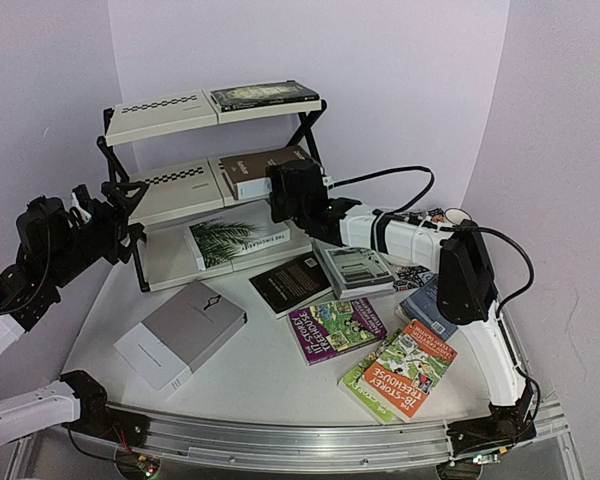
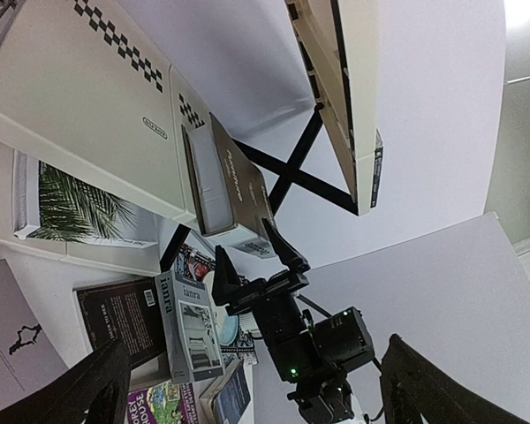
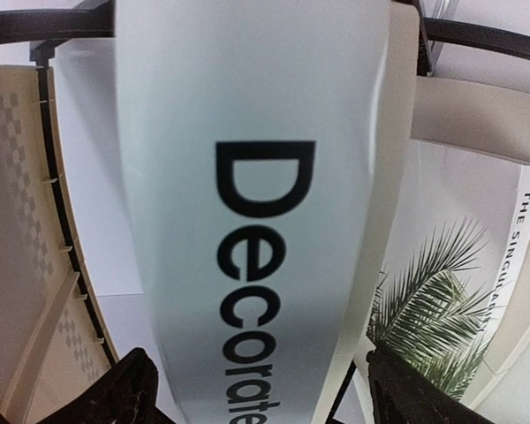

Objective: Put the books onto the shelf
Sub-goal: Place the book on the shelf.

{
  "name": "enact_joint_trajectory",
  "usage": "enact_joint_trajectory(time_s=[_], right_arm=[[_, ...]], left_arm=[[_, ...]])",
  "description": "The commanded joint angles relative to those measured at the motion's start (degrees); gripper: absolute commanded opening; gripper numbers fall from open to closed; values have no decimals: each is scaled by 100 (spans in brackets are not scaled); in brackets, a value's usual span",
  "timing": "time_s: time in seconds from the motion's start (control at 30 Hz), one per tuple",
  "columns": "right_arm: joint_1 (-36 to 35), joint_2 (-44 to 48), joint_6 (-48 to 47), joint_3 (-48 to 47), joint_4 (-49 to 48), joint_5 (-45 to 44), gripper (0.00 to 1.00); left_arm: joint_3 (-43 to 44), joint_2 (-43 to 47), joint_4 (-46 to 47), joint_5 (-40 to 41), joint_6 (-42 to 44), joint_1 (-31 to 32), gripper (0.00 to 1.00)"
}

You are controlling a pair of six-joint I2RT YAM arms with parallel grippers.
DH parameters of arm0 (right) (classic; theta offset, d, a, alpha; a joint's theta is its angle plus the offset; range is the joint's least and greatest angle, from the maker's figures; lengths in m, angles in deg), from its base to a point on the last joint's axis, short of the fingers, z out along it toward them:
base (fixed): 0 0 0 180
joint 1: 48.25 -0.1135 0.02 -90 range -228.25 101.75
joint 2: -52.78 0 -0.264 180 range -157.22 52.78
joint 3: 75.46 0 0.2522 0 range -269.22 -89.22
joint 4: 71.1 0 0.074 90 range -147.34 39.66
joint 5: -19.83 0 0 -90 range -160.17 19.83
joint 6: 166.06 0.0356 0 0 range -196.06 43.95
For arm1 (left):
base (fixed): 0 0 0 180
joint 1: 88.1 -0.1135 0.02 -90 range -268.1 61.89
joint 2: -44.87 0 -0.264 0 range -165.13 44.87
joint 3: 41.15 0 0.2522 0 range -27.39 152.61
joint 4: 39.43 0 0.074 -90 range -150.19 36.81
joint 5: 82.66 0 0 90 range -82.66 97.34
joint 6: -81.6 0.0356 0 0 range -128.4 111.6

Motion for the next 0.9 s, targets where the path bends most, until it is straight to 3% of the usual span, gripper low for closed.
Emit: enact_joint_trajectory(time_s=[0.0, 0.13, 0.33, 0.43, 0.63, 0.87], right_arm=[[-8, 182, 47, -351, 306, -7, 78], [-41, 173, 45, -455, 386, 5, 77], [-76, 335, -398, -247, 134, 64, 95], [-70, 478, -427, -112, 112, 112, 98], [-70, 993, -343, 748, -114, 82, 98], [-71, 1417, -1107, 1210, -242, 202, 88]], left_arm=[[151, 13, 79, -78, 13, -1, 100], [161, 10, 79, -108, 29, -4, 100], [168, 28, 73, -124, 84, -4, 100], [170, 48, 67, -143, 110, -4, 100], [137, 107, 55, -162, 98, -4, 100], [111, 89, 50, -229, 87, -5, 100]])
